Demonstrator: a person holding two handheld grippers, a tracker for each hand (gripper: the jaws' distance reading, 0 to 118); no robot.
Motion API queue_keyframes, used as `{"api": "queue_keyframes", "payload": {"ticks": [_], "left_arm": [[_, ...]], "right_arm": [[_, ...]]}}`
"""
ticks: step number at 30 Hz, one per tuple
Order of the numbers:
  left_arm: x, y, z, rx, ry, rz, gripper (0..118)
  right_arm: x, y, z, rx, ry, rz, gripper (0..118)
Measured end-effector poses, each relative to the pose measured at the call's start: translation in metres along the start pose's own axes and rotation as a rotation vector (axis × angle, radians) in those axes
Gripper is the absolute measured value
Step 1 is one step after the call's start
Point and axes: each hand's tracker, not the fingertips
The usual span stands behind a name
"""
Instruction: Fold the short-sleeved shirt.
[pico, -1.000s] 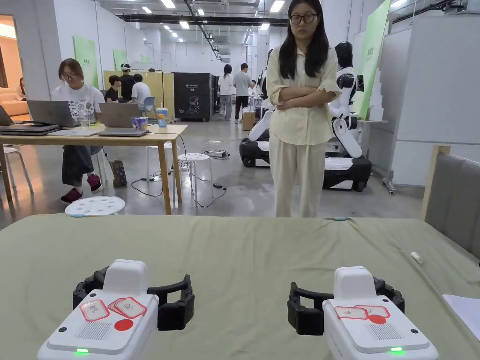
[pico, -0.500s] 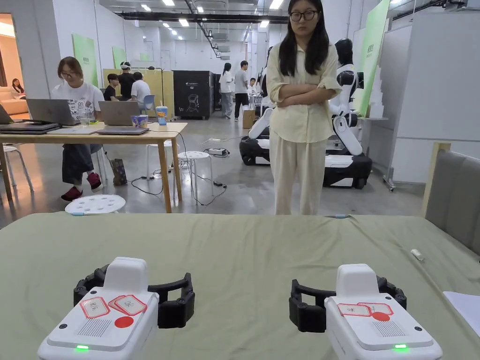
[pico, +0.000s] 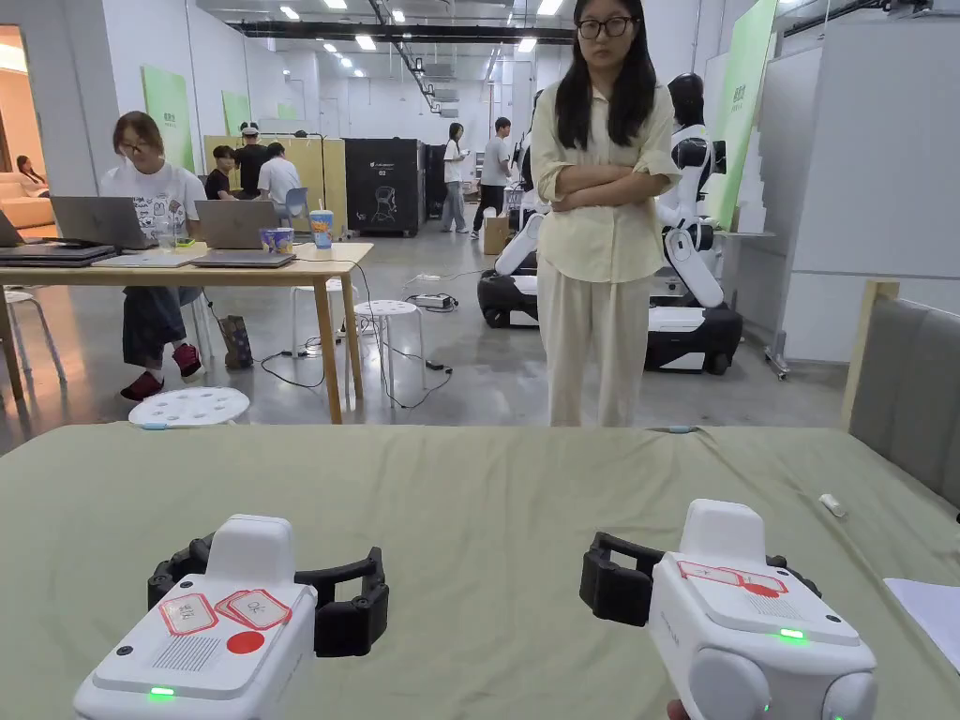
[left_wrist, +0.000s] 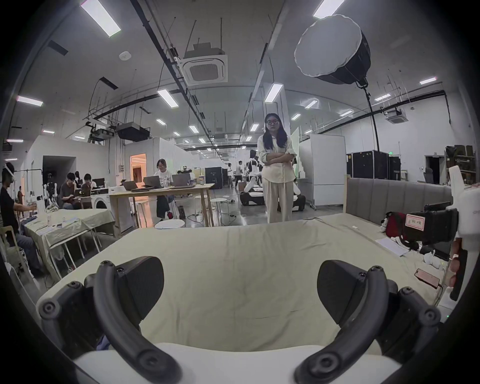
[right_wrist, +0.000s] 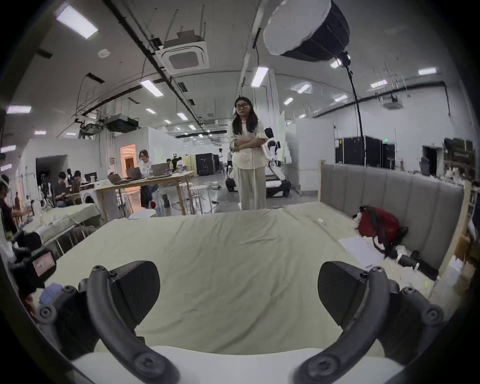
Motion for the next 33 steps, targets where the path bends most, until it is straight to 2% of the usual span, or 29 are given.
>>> {"api": "queue_keyframes", "payload": {"ticks": [3,5,9,13,33], "left_arm": [[-0.001,-0.001,-0.001,-0.002,0.003,-0.002,118],[-0.001,-0.001,-0.002,-0.002,0.006,-0.002,118],[-0.001,0.001,-0.001,0.001,0.008,-0.003,118],[0.002,0.002,0.001,0.000,0.011,-0.003,118],[-0.002,-0.003,-0.004,-0.003,0.016,0.005,118]], "right_arm": [[0.001,0.002,0.001,-0.021,-0.019,-0.040,118],[0.000,0.002,0.002,-0.023,-0.024,-0.027,118],[-0.012,-0.002,0.014,0.033,-0.061,0.079,118],[-0.018,-0.009,0.014,0.117,-0.074,0.148,118],[-0.016,-0.006,0.014,0.113,-0.001,0.172,118]]}}
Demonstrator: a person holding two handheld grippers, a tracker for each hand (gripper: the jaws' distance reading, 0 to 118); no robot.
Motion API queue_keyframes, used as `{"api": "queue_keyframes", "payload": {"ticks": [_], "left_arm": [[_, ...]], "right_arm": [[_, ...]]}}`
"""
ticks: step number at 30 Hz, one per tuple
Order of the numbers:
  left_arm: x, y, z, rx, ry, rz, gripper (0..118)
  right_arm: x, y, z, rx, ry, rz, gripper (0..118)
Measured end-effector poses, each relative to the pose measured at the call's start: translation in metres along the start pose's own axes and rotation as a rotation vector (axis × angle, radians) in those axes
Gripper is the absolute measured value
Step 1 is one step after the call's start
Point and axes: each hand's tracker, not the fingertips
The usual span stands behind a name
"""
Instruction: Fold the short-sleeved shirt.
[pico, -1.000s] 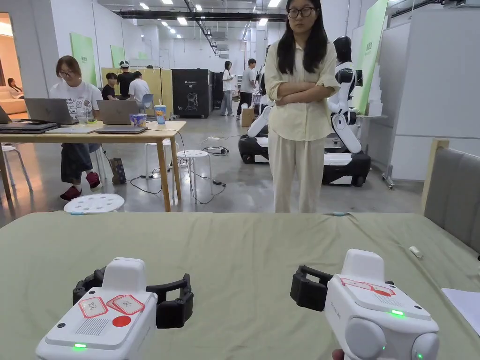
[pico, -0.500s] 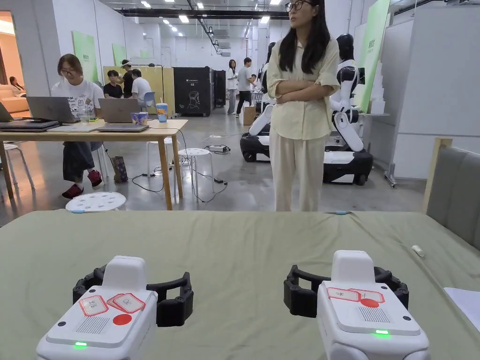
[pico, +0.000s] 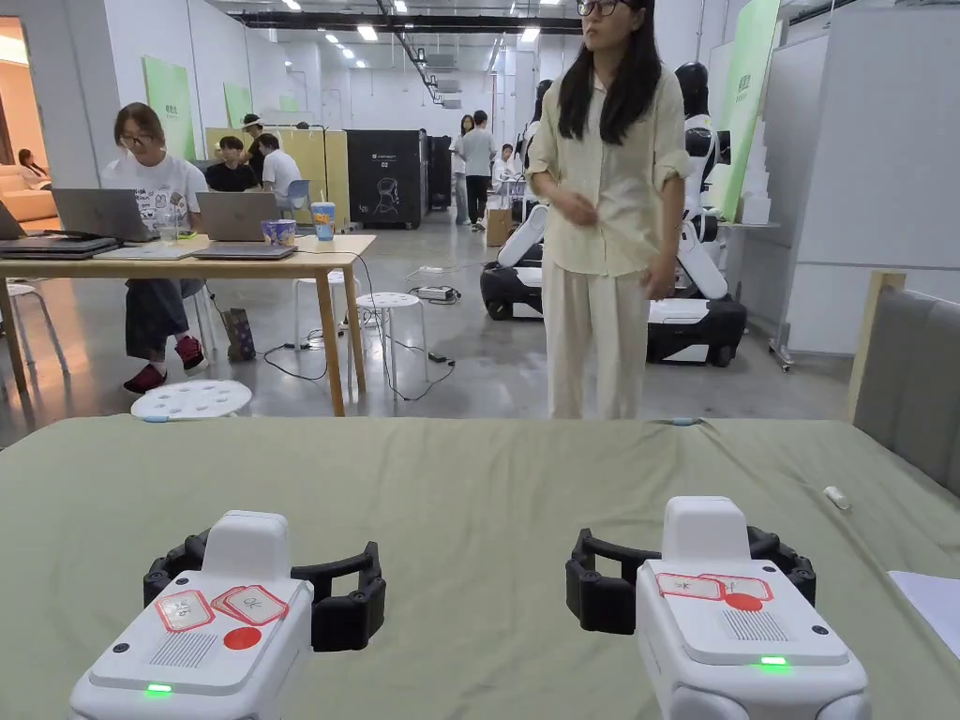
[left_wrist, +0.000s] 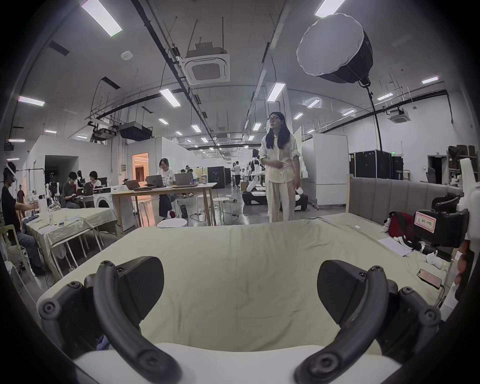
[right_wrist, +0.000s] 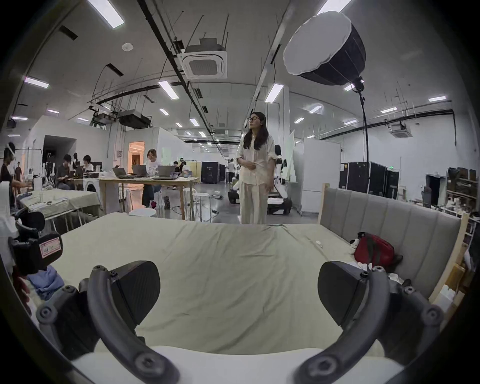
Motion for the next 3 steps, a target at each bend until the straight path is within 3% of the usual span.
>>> {"api": "queue_keyframes", "payload": {"ticks": [3], "left_arm": [[0.0007,0.0003,0.0009,-0.002,-0.002,0.001,118]], "right_arm": [[-0.0001,-0.0027,-0.0008,0.004,-0.023,-0.014,118]]}}
